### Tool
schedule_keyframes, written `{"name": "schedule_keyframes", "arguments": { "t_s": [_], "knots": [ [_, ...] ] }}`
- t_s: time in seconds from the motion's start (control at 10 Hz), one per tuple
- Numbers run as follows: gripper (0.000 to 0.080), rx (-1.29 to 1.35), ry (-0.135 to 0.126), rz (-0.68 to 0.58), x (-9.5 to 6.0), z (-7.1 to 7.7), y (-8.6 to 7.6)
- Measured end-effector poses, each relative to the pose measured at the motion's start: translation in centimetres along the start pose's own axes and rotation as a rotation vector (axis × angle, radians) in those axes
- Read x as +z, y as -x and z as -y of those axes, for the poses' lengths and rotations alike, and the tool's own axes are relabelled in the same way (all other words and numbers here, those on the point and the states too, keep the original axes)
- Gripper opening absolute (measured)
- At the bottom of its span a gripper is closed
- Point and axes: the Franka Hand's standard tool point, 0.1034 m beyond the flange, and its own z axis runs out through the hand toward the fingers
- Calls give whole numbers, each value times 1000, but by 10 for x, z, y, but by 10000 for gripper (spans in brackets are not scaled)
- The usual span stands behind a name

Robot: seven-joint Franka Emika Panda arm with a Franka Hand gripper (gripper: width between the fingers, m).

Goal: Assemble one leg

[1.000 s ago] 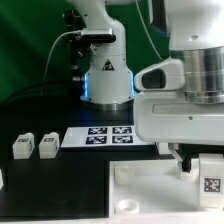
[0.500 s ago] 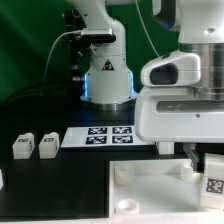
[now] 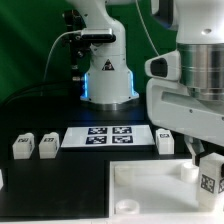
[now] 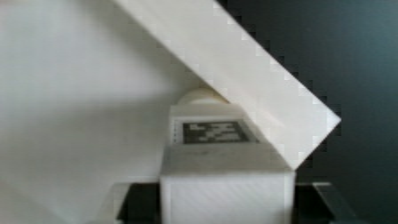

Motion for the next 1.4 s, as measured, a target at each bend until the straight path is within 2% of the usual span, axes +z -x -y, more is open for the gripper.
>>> {"name": "schedule_keyframes", "arguments": {
  "t_s": [0.2,0.4,0.5,0.6,0.7,0.8,0.9,1.0,1.4],
  "knots": [
    [294,409,-19,39,0,0,-3],
    [294,521,-32,52,1,0,-3],
    [371,502,-31,52,2,0,-3],
    [506,481,-31,51,2,-1,-3],
    [506,458,-34,49,2,0,-2],
    [619,313,-58,29,1,5,-1],
    [640,44,-96,-10,-1,8,1],
    [640,-113,-113,-35,0,6,5],
    [649,-532,-93,-61,2,3,1]
  ]
}}
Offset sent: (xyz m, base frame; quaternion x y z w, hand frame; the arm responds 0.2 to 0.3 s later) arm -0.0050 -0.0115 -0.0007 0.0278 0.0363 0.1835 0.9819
